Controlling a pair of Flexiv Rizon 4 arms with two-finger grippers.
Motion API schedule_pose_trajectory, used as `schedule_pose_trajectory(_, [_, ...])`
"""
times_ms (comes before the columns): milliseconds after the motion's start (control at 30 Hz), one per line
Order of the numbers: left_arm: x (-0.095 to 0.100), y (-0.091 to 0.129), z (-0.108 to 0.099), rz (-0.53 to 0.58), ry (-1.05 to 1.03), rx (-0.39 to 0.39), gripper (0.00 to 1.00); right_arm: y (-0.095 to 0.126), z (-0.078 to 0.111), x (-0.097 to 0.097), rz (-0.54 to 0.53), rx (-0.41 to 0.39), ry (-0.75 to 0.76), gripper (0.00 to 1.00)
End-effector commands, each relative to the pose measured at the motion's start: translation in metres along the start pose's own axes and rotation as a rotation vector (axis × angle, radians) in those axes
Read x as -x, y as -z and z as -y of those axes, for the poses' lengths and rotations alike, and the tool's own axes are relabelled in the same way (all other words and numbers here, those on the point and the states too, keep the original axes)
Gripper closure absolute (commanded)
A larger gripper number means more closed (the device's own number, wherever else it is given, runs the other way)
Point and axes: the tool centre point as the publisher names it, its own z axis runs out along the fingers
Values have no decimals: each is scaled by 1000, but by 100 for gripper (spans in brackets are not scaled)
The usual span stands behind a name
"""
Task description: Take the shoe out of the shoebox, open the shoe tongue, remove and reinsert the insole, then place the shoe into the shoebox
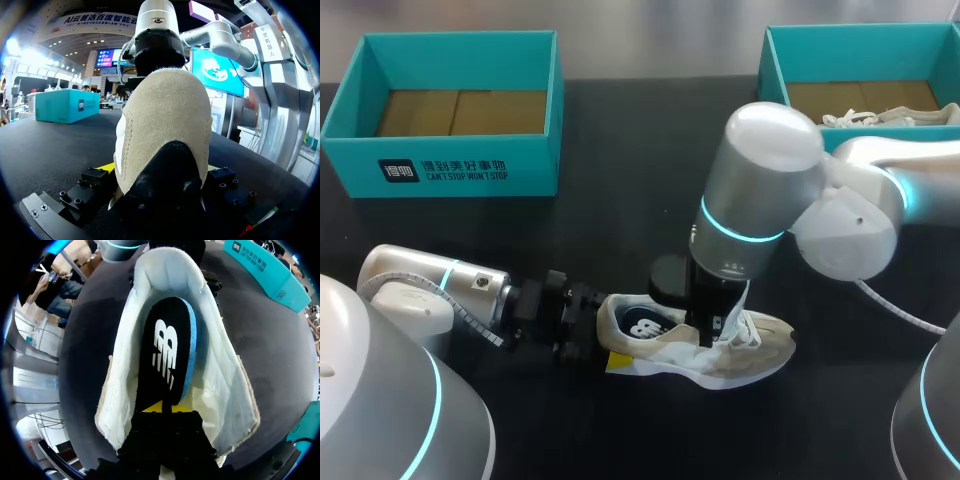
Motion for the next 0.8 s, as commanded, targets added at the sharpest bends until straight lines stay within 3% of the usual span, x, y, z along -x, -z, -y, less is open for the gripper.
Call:
schedule_pose_trajectory(33, [1,1,-1,0,0,1,100,12,12,-2,10,57,10,100])
schedule_pose_trajectory(467, [1,1,-1,0,0,1,100,34,3,-1,37,151,62,100])
schedule_pose_trajectory(800, [1,1,-1,0,0,1,100,41,-17,-1,26,153,140,100])
